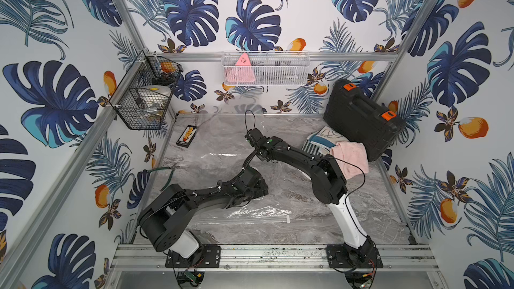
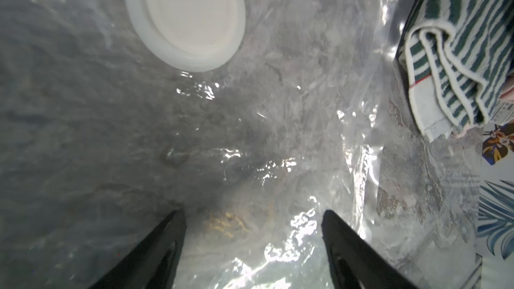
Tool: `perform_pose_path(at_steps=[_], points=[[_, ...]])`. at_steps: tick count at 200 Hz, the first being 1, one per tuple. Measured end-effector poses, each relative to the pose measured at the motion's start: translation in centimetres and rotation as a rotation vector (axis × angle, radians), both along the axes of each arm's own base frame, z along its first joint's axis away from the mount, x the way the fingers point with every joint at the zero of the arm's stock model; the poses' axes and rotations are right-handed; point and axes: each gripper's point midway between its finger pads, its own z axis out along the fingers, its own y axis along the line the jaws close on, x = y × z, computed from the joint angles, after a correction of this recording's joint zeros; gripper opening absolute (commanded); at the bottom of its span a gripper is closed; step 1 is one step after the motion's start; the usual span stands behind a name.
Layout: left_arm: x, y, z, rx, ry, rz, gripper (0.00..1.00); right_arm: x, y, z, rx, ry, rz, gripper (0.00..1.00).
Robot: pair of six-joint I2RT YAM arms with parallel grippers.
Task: Place the folded towel into the vacuum bag
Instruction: Adjust the vacuum bag at the center of the board, then pick up the towel from the center of the board.
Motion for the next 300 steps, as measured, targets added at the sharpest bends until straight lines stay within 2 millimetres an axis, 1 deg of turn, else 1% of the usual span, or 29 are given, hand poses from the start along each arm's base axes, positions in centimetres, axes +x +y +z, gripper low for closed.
perform_pose_path(at_steps=[13,29,41,49,60,67,75,82,92,105,121,124,134,152,176,194,213,236,272,284,300], points=[[0.3,0.6,1.0,0.014,-0.013,0.006,0.83,0.3,-1.6,0.4,0.017,0.022,-0.050,0.62],[1.3,1.8,2.8,0.024,-0.052,0.026,0.83,-0.3,-4.1,1.5,0.045,0.046,-0.122,0.70],[1.7,2.6,3.7,0.034,-0.065,0.040,0.83,-1.6,-5.6,3.3,0.086,0.063,-0.168,0.74],[2.0,3.1,4.3,0.054,-0.076,0.042,0.83,-2.7,-6.3,4.7,0.124,0.070,-0.197,0.74],[2.2,3.1,5.2,0.069,-0.090,0.026,0.83,-4.2,-7.6,6.9,0.189,0.076,-0.248,0.74],[2.4,2.8,6.1,0.070,-0.103,0.005,0.83,-5.3,-8.7,8.0,0.230,0.086,-0.289,0.74],[2.7,2.3,7.0,0.074,-0.120,-0.019,0.83,-6.5,-10.1,8.6,0.264,0.092,-0.336,0.74],[2.9,1.8,7.7,0.076,-0.135,-0.040,0.83,-7.9,-11.6,8.4,0.275,0.116,-0.378,0.74],[3.3,0.7,8.4,0.078,-0.157,-0.077,0.83,-10.1,-13.9,7.4,0.278,0.179,-0.447,0.74],[3.3,-1.2,8.5,0.066,-0.156,-0.145,0.83,-11.9,-17.0,6.6,0.301,0.230,-0.540,0.75],[3.1,-3.3,7.5,0.060,-0.134,-0.205,0.83,-12.6,-21.1,7.0,0.367,0.227,-0.667,0.75],[3.0,-3.6,7.3,0.058,-0.128,-0.216,0.83,-12.6,-22.1,7.1,0.378,0.221,-0.694,0.75],[2.9,-4.8,6.6,0.064,-0.121,-0.250,0.83,-12.6,-24.3,7.3,0.396,0.199,-0.769,0.76],[2.2,-6.5,6.0,0.052,-0.104,-0.304,0.83,-12.8,-25.9,7.0,0.387,0.187,-0.822,0.80],[1.4,-7.4,6.3,0.034,-0.111,-0.334,0.83,-12.9,-28.7,6.2,0.336,0.138,-0.912,0.83],[1.5,-7.5,6.5,0.029,-0.120,-0.334,0.83,-12.3,-30.5,5.9,0.332,0.085,-0.976,0.86],[1.7,-7.8,6.8,0.024,-0.129,-0.336,0.83,-11.2,-31.0,5.2,0.329,0.053,-0.996,0.87],[1.7,-8.3,7.1,0.014,-0.141,-0.346,0.83,-8.9,-31.2,4.1,0.364,0.043,-1.016,0.90],[1.5,-8.4,7.0,0.033,-0.154,-0.360,0.83,-5.9,-31.7,4.6,0.428,-0.005,-1.041,0.92],[1.6,-8.2,7.0,0.039,-0.155,-0.355,0.84,-5.1,-32.5,4.1,0.444,-0.013,-1.069,0.92],[1.6,-8.2,6.9,0.042,-0.157,-0.358,0.83,-4.9,-34.0,2.8,0.449,0.004,-1.121,0.90]])
